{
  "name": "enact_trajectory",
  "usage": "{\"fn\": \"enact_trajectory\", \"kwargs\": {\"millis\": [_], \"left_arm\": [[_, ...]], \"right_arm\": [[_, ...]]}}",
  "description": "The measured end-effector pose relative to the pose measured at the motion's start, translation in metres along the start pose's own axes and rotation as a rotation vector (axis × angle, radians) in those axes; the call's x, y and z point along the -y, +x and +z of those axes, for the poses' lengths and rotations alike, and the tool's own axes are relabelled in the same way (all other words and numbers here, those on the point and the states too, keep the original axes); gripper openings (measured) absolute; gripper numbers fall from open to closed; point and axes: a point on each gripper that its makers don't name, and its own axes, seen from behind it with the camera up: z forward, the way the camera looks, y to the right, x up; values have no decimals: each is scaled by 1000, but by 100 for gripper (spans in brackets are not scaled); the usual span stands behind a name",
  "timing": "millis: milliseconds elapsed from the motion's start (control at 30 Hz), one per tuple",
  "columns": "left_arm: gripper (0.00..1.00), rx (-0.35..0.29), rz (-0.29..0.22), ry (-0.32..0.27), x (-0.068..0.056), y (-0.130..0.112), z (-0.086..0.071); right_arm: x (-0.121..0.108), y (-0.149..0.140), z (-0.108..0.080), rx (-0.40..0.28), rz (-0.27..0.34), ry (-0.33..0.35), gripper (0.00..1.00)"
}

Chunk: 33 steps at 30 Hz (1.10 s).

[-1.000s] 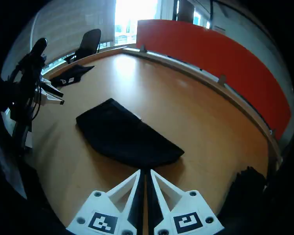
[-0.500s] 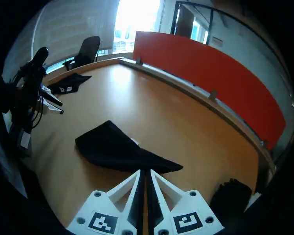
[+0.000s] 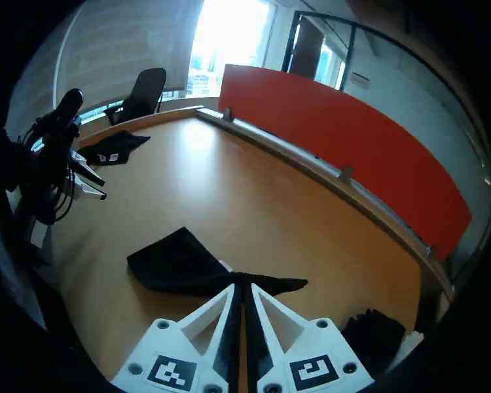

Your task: Fold towel

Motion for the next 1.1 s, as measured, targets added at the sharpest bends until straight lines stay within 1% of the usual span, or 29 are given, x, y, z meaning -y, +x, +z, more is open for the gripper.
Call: {"fn": "enact_trajectory", "kwargs": {"millis": [233,533,733,900,1100], "left_arm": [[69,-1,0,1,-1,0,-1],[69,-5,-2,0,0,0,-2],[69,-5,0,1,0,0,-2],[69,-6,-1,0,0,0,-2],[69,-6,-2,0,1,0,-2]], "right_arm": [[3,1,0,-2,-5,6,7],[15,2,5,-3,-13,34,7],[28,3,10,-1,-26,61,7],[42,4,17,2,-40,89,7],[60,3,27,5,-43,123,8]]}}
